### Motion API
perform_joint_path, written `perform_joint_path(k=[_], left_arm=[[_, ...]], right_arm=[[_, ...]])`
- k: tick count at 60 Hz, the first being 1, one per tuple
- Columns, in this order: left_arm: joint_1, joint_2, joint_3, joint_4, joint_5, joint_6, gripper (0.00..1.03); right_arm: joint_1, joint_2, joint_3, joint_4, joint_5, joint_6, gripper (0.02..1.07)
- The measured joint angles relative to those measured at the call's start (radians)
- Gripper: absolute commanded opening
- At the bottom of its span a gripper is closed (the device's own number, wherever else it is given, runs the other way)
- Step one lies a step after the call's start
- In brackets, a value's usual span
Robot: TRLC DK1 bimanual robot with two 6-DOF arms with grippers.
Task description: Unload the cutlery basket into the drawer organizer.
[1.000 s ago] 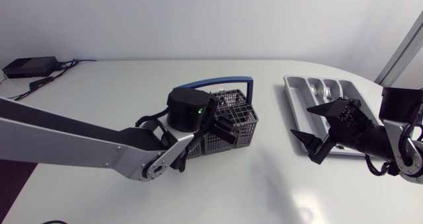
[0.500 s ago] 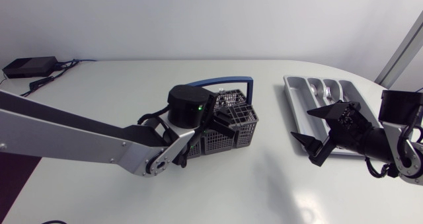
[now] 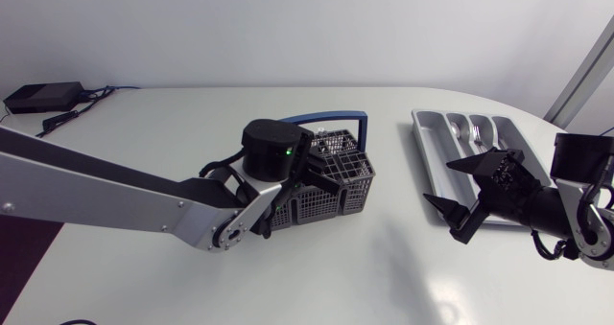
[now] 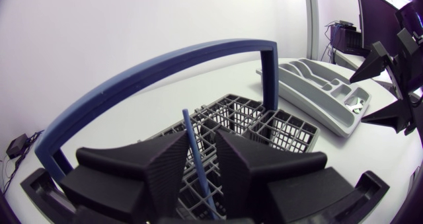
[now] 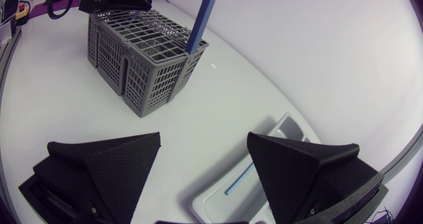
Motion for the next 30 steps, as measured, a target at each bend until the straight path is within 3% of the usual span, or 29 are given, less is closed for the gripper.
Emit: perform_joint_path(k=[18,30], left_arm=[[0.002,0.0,-0.001,0.034,0.0,0.02,0.15],[0.001,-0.001,-0.013,0.076,0.0,0.047,0.15]], right_arm=[[0.0,0.0,0.0,0.0,0.0,0.0,0.97],[0.0,0.0,-0.003,0.0,0.0,0.0,0.97]])
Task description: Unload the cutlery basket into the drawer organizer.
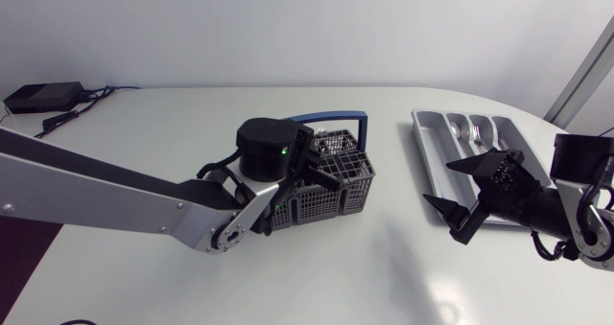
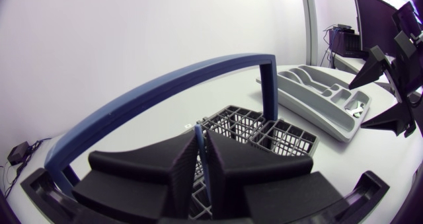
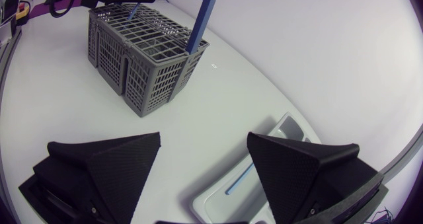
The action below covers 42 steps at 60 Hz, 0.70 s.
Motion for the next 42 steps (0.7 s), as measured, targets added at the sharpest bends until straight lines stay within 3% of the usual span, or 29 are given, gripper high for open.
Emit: perform_joint_path(k=[21,42], left_arm=[[-0.002,-0.013,-0.034,0.057,0.0,0.034,0.11],[-0.027,-0.015,-0.097,0.184,0.001,0.115,0.12]], right_arm=[[0.0,0.0,-0.009,0.0,0.001,0.0,0.97],[0.0,0.0,-0.014,0.0,0.003,0.0,0.97]])
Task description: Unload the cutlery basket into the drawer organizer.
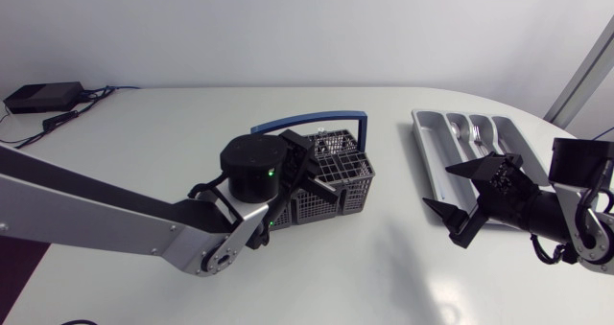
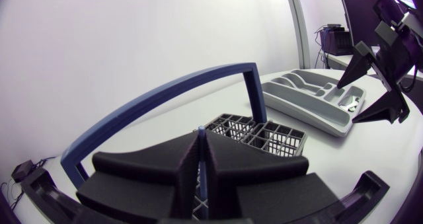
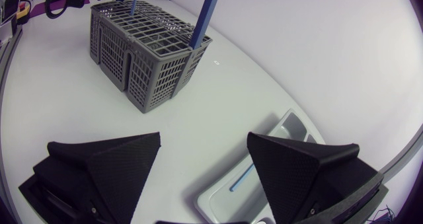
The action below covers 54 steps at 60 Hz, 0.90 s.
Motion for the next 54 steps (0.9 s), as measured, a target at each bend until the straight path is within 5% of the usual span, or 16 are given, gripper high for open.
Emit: perform_joint_path(k=[54], left_arm=[[-0.047,-0.292,-0.077,0.043,0.026,0.105,0.12]], right_arm=[[0.113,-0.159,0.0,-0.087,0.026,0.055,0.97]])
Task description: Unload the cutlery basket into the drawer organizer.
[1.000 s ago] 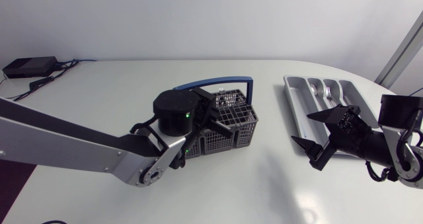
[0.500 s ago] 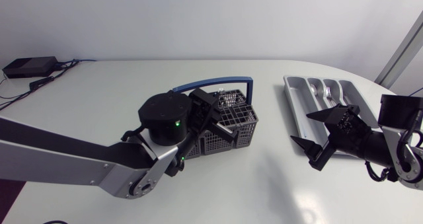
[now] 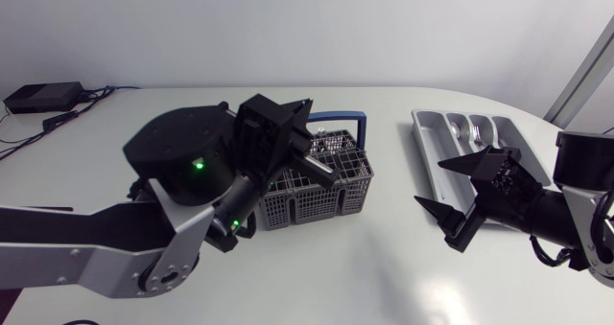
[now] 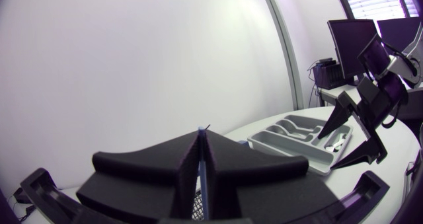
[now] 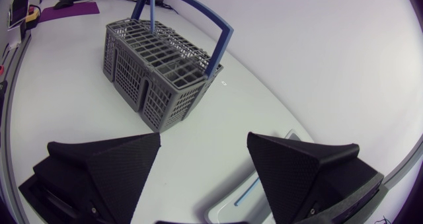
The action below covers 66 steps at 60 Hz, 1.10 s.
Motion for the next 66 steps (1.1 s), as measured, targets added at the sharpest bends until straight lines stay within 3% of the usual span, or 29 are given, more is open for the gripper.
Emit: perform_joint_path(k=[12,18,25,36,48,57,66], left_arm=[[0.0,-0.095,0.0,-0.02,0.024,0.002,0.12],[0.003,-0.134,0.0,-0.12,0.064,-0.033,0.12],[0.021,-0.156,0.018,-0.261,0.159,-0.11,0.12],[0.111,-0.132,0.135,-0.519,0.37,-0.252,0.11],[0.18,-0.065,0.255,-0.653,0.523,-0.36,0.11],[0.179,-0.053,0.281,-0.703,0.555,-0.392,0.11],[0.165,-0.053,0.31,-0.731,0.568,-0.407,0.11]], right_arm=[[0.081,-0.074,0.005,-0.049,0.016,0.045,0.97],[0.117,-0.099,0.017,-0.073,0.013,0.072,0.97],[0.138,-0.11,0.045,-0.122,-0.036,0.098,0.97],[0.165,-0.097,0.113,-0.211,-0.152,0.138,0.96],[0.204,-0.03,0.204,-0.278,-0.275,0.201,0.93],[0.221,0.048,0.251,-0.286,-0.331,0.245,0.92],[0.225,0.141,0.3,-0.284,-0.38,0.285,0.83]])
